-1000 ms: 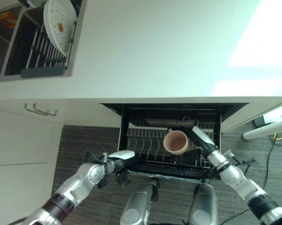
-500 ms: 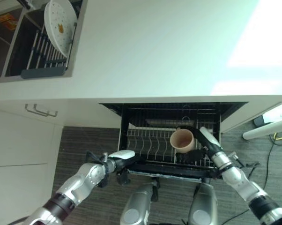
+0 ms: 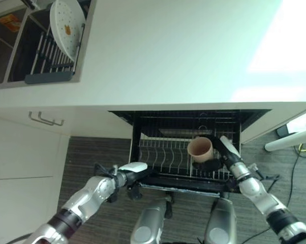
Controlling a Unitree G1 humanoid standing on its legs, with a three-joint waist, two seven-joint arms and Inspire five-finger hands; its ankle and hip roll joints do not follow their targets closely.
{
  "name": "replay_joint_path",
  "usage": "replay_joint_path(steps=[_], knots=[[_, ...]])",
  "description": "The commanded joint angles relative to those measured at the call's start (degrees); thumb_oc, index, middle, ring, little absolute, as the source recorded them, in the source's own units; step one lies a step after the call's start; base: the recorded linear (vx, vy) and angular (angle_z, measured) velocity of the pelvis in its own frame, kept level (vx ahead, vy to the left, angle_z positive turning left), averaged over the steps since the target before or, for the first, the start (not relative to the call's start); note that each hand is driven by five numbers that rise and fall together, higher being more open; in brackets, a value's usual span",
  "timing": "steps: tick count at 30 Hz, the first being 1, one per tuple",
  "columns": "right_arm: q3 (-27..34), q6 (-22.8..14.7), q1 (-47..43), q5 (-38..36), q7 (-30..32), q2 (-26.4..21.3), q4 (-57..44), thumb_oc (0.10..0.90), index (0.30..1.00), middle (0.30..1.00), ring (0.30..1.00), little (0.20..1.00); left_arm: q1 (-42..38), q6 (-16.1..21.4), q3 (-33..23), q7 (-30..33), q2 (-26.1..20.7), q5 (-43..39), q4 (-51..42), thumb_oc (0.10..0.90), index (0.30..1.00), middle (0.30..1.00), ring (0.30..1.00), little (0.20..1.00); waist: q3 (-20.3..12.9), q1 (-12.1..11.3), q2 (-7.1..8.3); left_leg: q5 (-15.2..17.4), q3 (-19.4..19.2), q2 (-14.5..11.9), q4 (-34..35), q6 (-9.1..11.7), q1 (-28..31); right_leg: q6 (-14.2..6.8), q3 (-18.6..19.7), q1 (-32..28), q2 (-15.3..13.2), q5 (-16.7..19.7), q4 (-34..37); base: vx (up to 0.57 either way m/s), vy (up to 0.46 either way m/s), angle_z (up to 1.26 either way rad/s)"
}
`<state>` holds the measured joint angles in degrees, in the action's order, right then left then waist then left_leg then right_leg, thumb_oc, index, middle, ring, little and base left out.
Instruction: Place the dishes in the dishwasher.
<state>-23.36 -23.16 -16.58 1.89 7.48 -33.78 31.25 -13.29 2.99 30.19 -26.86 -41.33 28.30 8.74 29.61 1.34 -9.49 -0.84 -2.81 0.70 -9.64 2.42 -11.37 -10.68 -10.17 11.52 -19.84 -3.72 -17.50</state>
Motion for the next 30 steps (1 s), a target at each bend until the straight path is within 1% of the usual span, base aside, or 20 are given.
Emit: replay_joint_path(steps=[1,5,7,13,19,23,25,26,29,30], knots=[[3.9,0.4,-2.7,-4.5,1.3,-2.5,-3.3,0.8,0.9,0.9,0.9,0.9,0.4,1.7,1.5,-1.9,2.9,-1.2,-3.7,0.8,0.9,0.9,0.9,0.9,0.2,-0.7,-4.61,9.7,-0.5,-4.5,-7.6,1.2,-0.4,0.4,-0.1,1.3,-1.7,-3.2,-0.7,0.0,0.036,0.04],[5.4,0.9,-1.7,-5.7,2.3,-2.0,-2.2,0.8,0.9,0.9,0.9,0.9,0.6,1.2,1.1,-2.2,3.2,-1.5,-4.0,0.8,0.9,0.9,0.9,0.9,0.2,-0.1,-5.1,9.7,-0.9,-4.6,-7.6,1.2,-0.4,0.5,0.2,1.7,-1.7,-3.2,-0.9,0.0,0.046,0.03],[6.1,-0.8,-1.3,-5.3,4.6,-1.8,-2.7,0.8,0.9,0.9,0.9,0.9,0.5,1.0,1.4,-1.8,3.5,-1.7,-3.6,0.8,0.9,0.9,0.9,0.9,0.2,0.2,-5.19,9.7,-1.1,-4.6,-7.6,1.1,-0.6,0.5,0.5,2.1,-1.7,-3.2,-1.0,0.0,0.053,-0.02],[7.2,-4.1,-1.0,-3.8,10.8,-2.3,-5.1,0.8,0.9,0.9,0.9,0.9,0.7,0.9,1.9,-1.0,4.4,-1.9,-2.5,0.8,0.9,0.9,0.9,0.9,0.2,0.9,-5.46,9.8,-1.5,-4.7,-7.6,1.1,-0.8,0.5,1.0,2.6,-1.6,-3.3,-1.2,0.01,0.019,-0.01],[8.4,-7.3,-1.0,-2.7,14.2,-3.3,-7.7,0.8,0.9,0.9,0.9,0.9,0.9,0.9,2.7,0.1,5.3,-2.0,-0.8,0.8,0.9,0.9,0.9,0.9,0.2,1.5,-5.68,9.9,-1.7,-4.7,-7.6,1.1,-0.5,0.5,1.5,2.6,-1.7,-3.4,-1.2,0.03,0.035,-0.08],[9.1,-8.3,-1.4,-3.7,14.9,-4.0,-9.3,0.8,0.9,0.9,0.9,0.9,1.3,1.3,2.9,0.7,5.6,-1.8,0.2,0.8,0.9,0.9,0.9,0.9,0.2,1.6,-5.66,9.9,-1.7,-4.6,-7.6,1.1,-0.4,0.5,1.8,2.7,-1.7,-3.5,-1.4,0.02,0.01,-0.01],[9.6,-9.5,-1.4,-4.3,15.0,-4.2,-10.0,0.8,0.9,0.9,0.9,0.9,1.5,1.5,2.9,1.0,5.7,-1.6,0.5,0.8,0.9,0.9,0.9,0.9,0.2,1.7,-5.66,9.9,-1.7,-4.6,-7.6,1.1,-0.4,0.5,1.8,2.6,-1.7,-3.5,-1.3,0.01,0.004,-0.02],[10.4,-10.7,-1.3,-4.7,14.3,-4.4,-11.5,0.8,0.9,0.9,0.9,0.9,1.6,1.4,2.8,0.8,5.9,-1.6,0.6,0.8,0.9,0.9,0.9,0.9,0.2,1.8,-5.59,9.9,-1.9,-4.6,-7.6,1.1,-0.4,0.5,1.9,2.7,-1.8,-3.4,-1.3,0.01,-0.001,-0.04],[10.7,-10.3,-1.1,-5.4,13.3,-4.5,-13.3,0.8,0.9,0.9,0.9,0.9,1.6,1.3,2.6,0.2,5.8,-1.4,0.4,0.8,0.9,0.9,0.9,0.9,0.2,1.9,-5.45,10.0,-2.0,-4.7,-7.6,1.1,-0.1,0.4,1.8,2.4,-1.8,-3.4,-1.1,0.0,-0.002,-0.01],[10.7,-9.5,-1.0,-5.5,12.9,-4.6,-14.0,0.8,0.9,0.9,0.9,0.9,1.7,1.3,2.5,0.0,5.7,-1.5,0.3,0.8,0.9,0.9,0.9,0.9,0.2,2.0,-5.4,10.1,-2.0,-4.7,-7.6,1.2,0.1,0.3,1.8,2.3,-1.8,-3.4,-1.1,0.0,0.0,0.0]])
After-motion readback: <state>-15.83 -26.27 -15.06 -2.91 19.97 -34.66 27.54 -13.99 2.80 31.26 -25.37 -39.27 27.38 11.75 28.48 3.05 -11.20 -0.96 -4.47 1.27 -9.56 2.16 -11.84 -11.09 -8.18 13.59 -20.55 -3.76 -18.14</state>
